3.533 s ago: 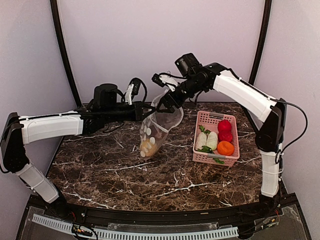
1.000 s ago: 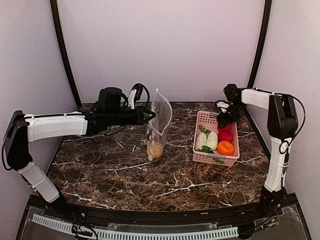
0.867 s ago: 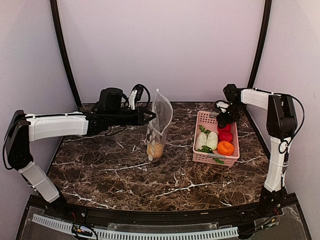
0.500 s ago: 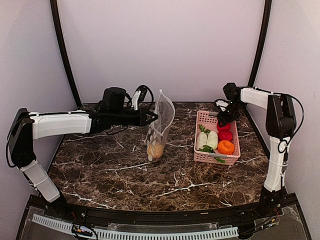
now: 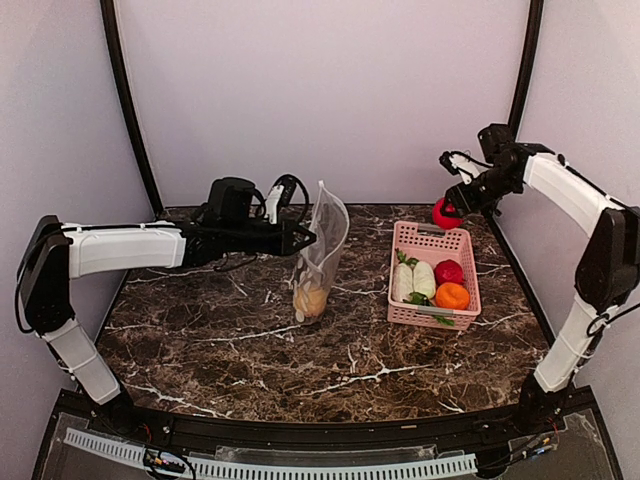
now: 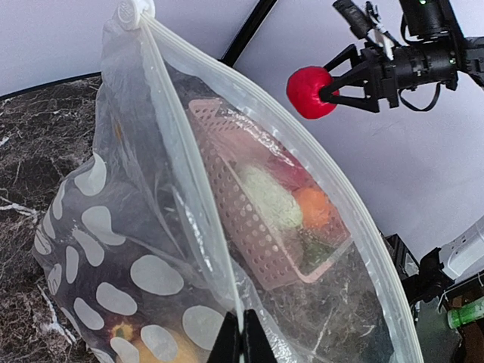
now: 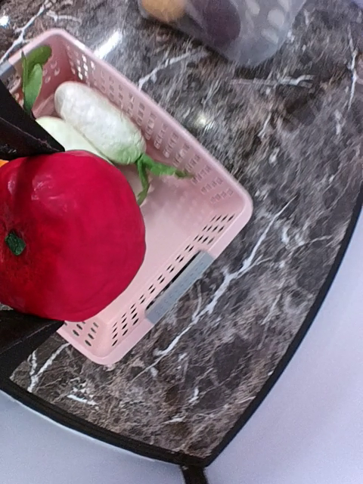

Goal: Place the food in the zip-top bag and seal the zipper
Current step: Place the fake fruit in the zipper food storage bag.

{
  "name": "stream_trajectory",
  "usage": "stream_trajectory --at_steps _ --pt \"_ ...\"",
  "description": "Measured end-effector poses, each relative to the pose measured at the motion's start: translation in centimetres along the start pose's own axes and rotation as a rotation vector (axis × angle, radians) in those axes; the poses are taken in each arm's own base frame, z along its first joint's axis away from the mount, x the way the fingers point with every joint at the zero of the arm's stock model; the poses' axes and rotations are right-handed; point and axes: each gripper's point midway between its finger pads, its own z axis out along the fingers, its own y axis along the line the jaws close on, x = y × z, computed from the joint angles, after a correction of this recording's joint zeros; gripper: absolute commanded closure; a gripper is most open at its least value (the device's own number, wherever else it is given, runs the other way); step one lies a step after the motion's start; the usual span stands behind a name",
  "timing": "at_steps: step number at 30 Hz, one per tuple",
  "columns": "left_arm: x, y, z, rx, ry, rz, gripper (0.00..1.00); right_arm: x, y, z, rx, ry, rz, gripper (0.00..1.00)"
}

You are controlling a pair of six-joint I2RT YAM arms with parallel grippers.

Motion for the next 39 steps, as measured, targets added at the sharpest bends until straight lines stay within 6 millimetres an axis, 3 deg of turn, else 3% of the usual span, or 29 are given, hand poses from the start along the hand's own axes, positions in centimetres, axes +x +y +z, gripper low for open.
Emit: stream_trajectory --at_steps 6,13,19,22,27,34,39 --pt "0.1 0.0 0.1 -0.001 0.014 0.01 0.99 -3.4 4.6 -5.3 -0.189 -0.183 -0.024 0.48" --pt "-0.9 -0.9 -0.3 0.014 0.014 0.067 0.99 -8.1 13.5 -11.4 -0.444 -0.396 -0.181 0.48" --pt "-2.2 -2.3 -1.7 0.036 -0.001 0.131 0.99 -11.2 19.6 -14.7 -0.609 -0.493 -0.289 0.49" --pt "-2.9 -3.1 -2.5 0.053 -0.021 0.156 0.99 -11.8 22.6 -14.7 -0.681 -0.488 -0.322 0.49" --pt "-3.2 -4.0 -3.1 0.087 -0.029 0.174 0.99 -11.4 25.1 -13.9 -0.735 -0.458 -0.345 0.47" --pt "-3.0 -4.7 -3.2 0.129 -0.015 0.174 0.99 -10.7 27.9 -13.0 -0.772 -0.421 -0.382 0.47" --pt "-2.8 -5.1 -3.2 0.153 -0.005 0.167 0.99 -10.5 28.2 -11.2 -0.743 -0.388 -0.382 0.47"
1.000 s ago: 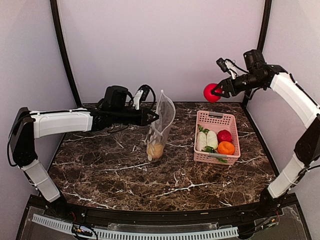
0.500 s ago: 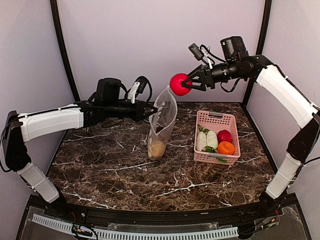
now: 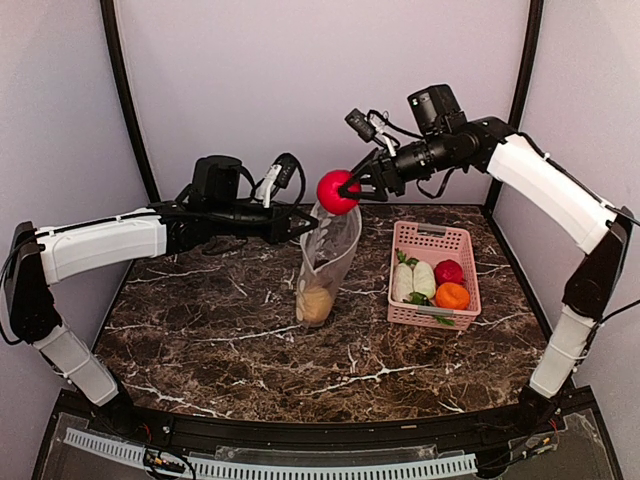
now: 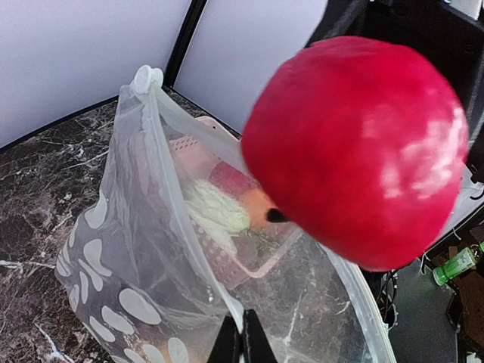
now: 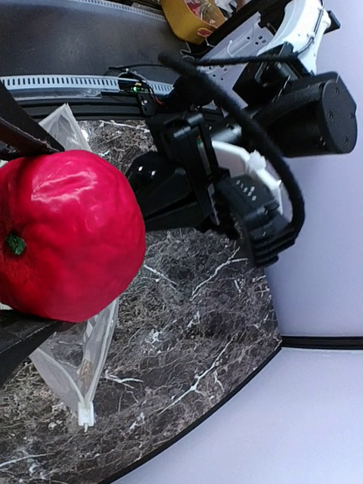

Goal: Place the food in the zip-top bag and seal the zipper
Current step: Place the fake fruit in the zipper food storage bag.

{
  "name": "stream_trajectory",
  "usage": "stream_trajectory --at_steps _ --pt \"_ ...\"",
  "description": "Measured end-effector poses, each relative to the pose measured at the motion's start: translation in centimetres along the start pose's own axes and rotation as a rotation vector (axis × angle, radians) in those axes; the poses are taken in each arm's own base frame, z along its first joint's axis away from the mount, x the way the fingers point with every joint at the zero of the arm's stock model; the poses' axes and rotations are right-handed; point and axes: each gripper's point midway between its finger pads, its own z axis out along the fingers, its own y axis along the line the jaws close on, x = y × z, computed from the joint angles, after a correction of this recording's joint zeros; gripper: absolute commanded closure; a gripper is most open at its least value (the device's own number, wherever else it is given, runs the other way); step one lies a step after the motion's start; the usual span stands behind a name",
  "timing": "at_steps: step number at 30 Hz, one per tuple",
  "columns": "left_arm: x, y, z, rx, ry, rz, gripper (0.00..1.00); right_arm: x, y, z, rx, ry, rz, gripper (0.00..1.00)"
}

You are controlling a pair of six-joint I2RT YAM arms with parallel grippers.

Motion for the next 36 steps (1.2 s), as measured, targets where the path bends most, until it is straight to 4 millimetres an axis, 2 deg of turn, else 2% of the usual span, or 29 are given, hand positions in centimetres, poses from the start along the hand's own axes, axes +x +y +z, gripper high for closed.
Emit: stream_trajectory --at_steps 7,13,22,24,27,36 --pt "0.1 -0.4 0.0 0.021 0.005 -0.015 0.99 3.0 -3.4 1.9 0.108 0.096 0.035 0.46" --pt "0.0 -0.6 0.0 0.031 0.003 -0.027 0.99 4.7 -4.8 2.5 0.184 0.164 0.016 0.45" --pt "0.3 -1.3 0.3 0.047 0.012 -0.027 0.99 7.4 -6.5 5.3 0.308 0.301 -0.065 0.41" --pt "0.5 -1.4 0.4 0.049 0.016 -0.027 0.99 7.6 -7.0 5.5 0.329 0.313 -0.074 0.37" --pt "0.7 -1.4 0.6 0.05 0.023 -0.028 0.99 7.6 -7.7 5.8 0.351 0.323 -0.086 0.19" --pt "1.8 -0.6 1.2 0.021 0.053 -0.036 0.99 6.5 -7.7 5.4 0.361 0.301 -0.1 0.17"
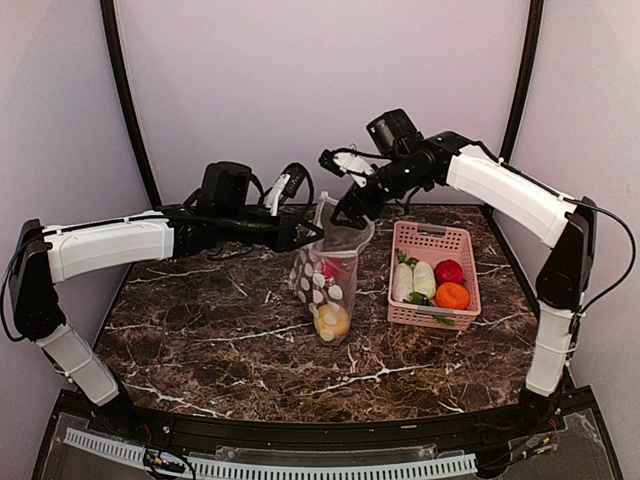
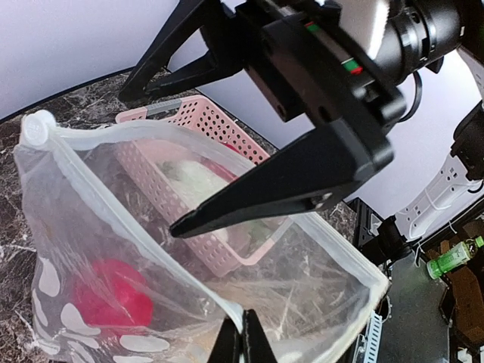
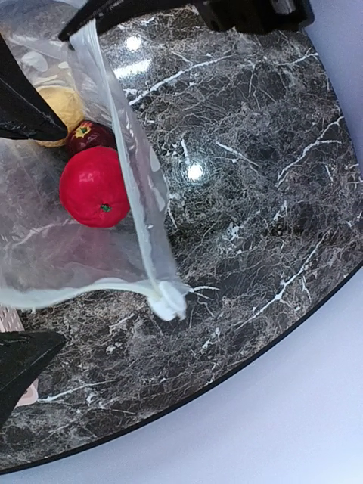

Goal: Place the food in the zip-top bag and seal the zipper
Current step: Place the fake fruit in the zipper food storage bag, then pick up the fake fruit from the bin.

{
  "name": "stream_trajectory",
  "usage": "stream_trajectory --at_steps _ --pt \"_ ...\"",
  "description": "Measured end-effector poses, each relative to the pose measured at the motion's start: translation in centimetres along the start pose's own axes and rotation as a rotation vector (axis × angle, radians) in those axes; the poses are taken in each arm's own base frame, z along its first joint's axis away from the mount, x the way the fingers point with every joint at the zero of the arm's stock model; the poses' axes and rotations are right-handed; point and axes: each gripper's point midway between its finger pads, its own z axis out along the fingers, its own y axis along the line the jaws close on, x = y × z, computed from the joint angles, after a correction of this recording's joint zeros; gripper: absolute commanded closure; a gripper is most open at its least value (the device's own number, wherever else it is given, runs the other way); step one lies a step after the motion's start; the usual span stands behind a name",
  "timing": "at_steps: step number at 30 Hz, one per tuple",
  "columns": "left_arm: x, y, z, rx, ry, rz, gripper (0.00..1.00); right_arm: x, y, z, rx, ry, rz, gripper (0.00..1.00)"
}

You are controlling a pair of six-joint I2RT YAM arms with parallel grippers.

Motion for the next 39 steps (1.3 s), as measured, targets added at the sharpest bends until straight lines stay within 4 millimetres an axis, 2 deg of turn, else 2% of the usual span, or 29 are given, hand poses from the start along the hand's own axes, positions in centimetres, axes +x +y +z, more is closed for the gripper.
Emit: stream_trajectory --at_steps 4,7,9,13,17,25,30,39 --pt "0.1 0.3 0.2 -0.009 0.003 -0.002 0.99 -0.9 0.4 -2.3 0.003 -0.042 -0.018 0.18" --pt "0.0 0.8 0.1 -0.038 -0.005 -0.002 0.99 -1.5 1.3 -5.5 0.006 -0.09 -0.05 0.18" --pt "-0.2 1.5 0.1 -0.079 -0.017 -0.004 0.99 -1.8 1.9 -8.0 0.016 -0.131 -0.082 0.18" --pt "-0.3 3.7 -0.3 -0.182 -0.025 -0.024 0.99 -1.0 2.8 -11.0 0.041 -0.162 -0.127 0.18" --pt "-0.8 4.2 0.4 -0.163 0.001 -0.066 0.99 1.4 2.0 -10.9 0.065 -0.128 -0.116 0.19" --pt "0.0 3.8 0.4 -0.141 0.038 -0.085 0.99 9.5 -4.1 -9.7 0.156 0.006 0.051 0.21" --pt "0.1 3.4 0.5 -0.121 0.045 -0.088 0.99 13.8 -5.6 -9.5 0.183 0.071 0.131 0.25" --pt "0.3 2.9 0.6 -0.093 0.052 -0.099 0.99 19.2 -10.1 -10.1 0.265 0.154 0.278 0.33"
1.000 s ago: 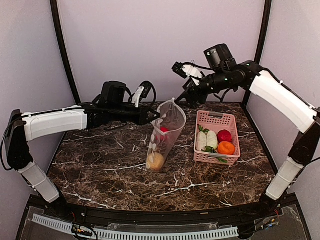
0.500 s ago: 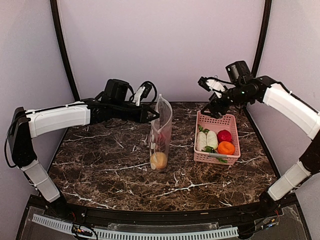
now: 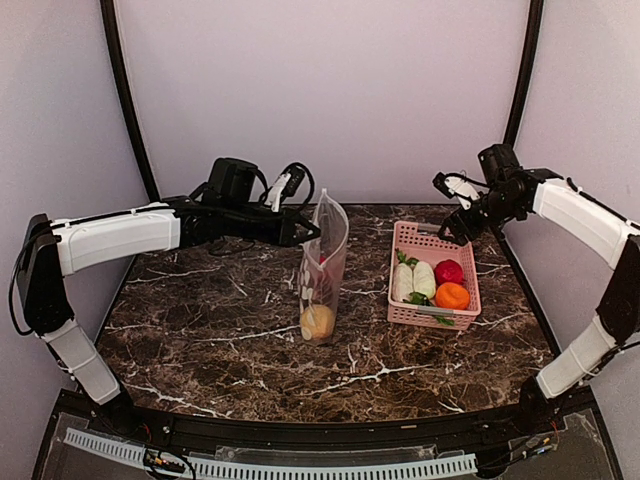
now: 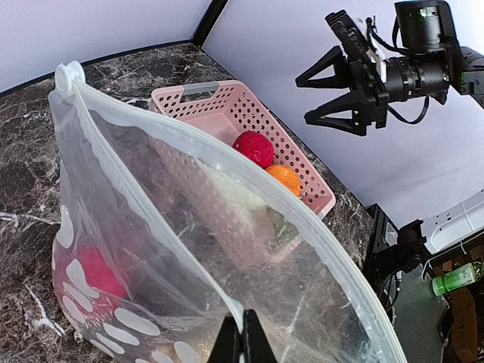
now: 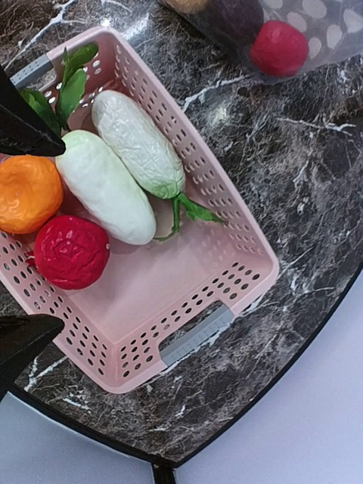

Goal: Place the food in the zip-top bag and seal the zipper
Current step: Pick up the fake fruit from the bin.

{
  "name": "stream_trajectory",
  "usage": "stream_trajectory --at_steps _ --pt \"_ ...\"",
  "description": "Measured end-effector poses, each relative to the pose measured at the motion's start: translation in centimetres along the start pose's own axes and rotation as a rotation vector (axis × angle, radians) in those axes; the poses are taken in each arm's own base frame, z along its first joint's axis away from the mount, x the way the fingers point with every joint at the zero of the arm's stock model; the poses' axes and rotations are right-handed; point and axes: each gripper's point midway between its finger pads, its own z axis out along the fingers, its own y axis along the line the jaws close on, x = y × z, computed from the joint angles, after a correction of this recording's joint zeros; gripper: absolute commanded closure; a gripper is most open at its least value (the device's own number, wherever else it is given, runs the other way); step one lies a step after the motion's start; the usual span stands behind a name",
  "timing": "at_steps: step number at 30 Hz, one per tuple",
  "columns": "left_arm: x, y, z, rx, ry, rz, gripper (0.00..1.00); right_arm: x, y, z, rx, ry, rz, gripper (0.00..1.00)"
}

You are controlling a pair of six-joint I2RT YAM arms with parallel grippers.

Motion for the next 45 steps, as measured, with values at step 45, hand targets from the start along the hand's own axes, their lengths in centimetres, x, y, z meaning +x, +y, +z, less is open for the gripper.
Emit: stream_trajectory --at_steps 45 --pt "1.5 -2.5 1.1 0.049 0.038 0.019 0.99 9.6 -2.6 10.8 -0.118 0.369 0.157 0.29"
